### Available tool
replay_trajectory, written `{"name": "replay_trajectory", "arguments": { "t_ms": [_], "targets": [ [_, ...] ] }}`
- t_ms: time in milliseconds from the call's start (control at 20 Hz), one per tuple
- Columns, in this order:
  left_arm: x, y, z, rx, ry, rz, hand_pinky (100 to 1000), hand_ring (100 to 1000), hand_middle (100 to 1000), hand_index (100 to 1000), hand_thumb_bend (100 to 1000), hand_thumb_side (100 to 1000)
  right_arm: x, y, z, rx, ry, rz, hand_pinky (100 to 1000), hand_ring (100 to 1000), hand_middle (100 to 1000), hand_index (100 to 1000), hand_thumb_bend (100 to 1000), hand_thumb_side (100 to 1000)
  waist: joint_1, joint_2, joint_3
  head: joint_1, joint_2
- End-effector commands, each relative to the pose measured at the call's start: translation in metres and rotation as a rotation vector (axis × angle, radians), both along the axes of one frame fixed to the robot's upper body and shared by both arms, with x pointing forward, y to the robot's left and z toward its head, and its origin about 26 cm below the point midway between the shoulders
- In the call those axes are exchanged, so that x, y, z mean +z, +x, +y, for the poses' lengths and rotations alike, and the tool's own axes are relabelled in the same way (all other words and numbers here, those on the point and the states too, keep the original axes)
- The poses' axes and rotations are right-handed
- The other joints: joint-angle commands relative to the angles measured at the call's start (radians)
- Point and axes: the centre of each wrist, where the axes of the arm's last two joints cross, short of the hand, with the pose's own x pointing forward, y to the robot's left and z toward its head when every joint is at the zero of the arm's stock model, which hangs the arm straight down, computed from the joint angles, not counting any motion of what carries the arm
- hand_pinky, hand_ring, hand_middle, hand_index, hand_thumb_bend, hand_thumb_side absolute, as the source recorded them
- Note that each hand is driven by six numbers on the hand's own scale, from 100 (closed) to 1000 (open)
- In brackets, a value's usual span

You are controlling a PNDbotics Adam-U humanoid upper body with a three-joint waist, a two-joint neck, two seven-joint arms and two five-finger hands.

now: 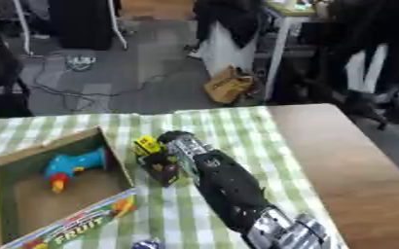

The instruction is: Pick up objects on the table and place them in the box.

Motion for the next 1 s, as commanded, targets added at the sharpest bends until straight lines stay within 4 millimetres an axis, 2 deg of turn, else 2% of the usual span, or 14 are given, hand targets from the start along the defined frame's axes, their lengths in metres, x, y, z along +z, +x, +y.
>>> {"name": "replay_trajectory", "arguments": {
  "t_ms": [50, 200, 250, 400, 600, 650, 850, 1000],
  "targets": [
    [0.0095, -0.0025, -0.0004, -0.002, 0.006, -0.037, 879, 898, 895, 897, 100, 1000, -0.0017, -0.0003, -0.0016, -0.006, -0.023, 0.017, 854, 852, 845, 928, 401, 1000, 0.003, -0.009, 0.002, -0.005, -0.016],
    [0.0093, -0.0025, -0.0002, -0.002, 0.004, -0.038, 879, 898, 895, 896, 100, 1000, -0.005, -0.0011, -0.0013, -0.01, -0.042, 0.014, 855, 842, 834, 919, 390, 1000, 0.004, -0.008, 0.003, -0.007, -0.016],
    [0.0094, -0.0025, -0.0002, -0.001, 0.004, -0.038, 878, 898, 895, 896, 100, 1000, -0.0058, -0.0013, -0.0021, -0.012, -0.047, 0.013, 856, 822, 803, 900, 356, 1000, 0.004, -0.008, 0.003, -0.008, -0.016],
    [0.0099, -0.0025, -0.0002, -0.001, 0.003, -0.041, 878, 898, 895, 896, 100, 1000, -0.0059, -0.0016, -0.0065, -0.016, -0.065, 0.003, 857, 804, 777, 886, 329, 1000, 0.005, -0.007, 0.004, -0.01, -0.015],
    [0.0097, -0.0025, -0.0003, -0.001, 0.001, -0.042, 878, 898, 895, 896, 100, 1000, -0.0039, -0.0016, -0.0092, -0.02, -0.084, -0.023, 849, 778, 746, 855, 288, 964, 0.005, -0.007, 0.005, -0.013, -0.015],
    [0.0097, -0.0025, -0.0003, -0.001, 0.001, -0.042, 878, 898, 895, 896, 100, 1000, -0.0036, -0.0015, -0.0095, -0.021, -0.089, -0.028, 850, 749, 691, 806, 255, 917, 0.005, -0.008, 0.005, -0.014, -0.014],
    [0.0097, -0.0025, -0.0001, 0.0, 0.0, -0.043, 878, 898, 895, 896, 100, 1000, -0.0042, -0.0017, -0.0098, -0.035, -0.127, -0.055, 855, 711, 612, 727, 177, 836, 0.006, -0.009, 0.006, -0.02, -0.013],
    [0.0097, -0.0025, 0.0001, 0.002, -0.001, -0.044, 878, 898, 894, 897, 100, 1000, -0.0063, -0.0021, -0.0099, -0.04, -0.149, -0.06, 846, 682, 583, 693, 167, 806, 0.006, -0.009, 0.007, -0.021, -0.012]
  ]
}}
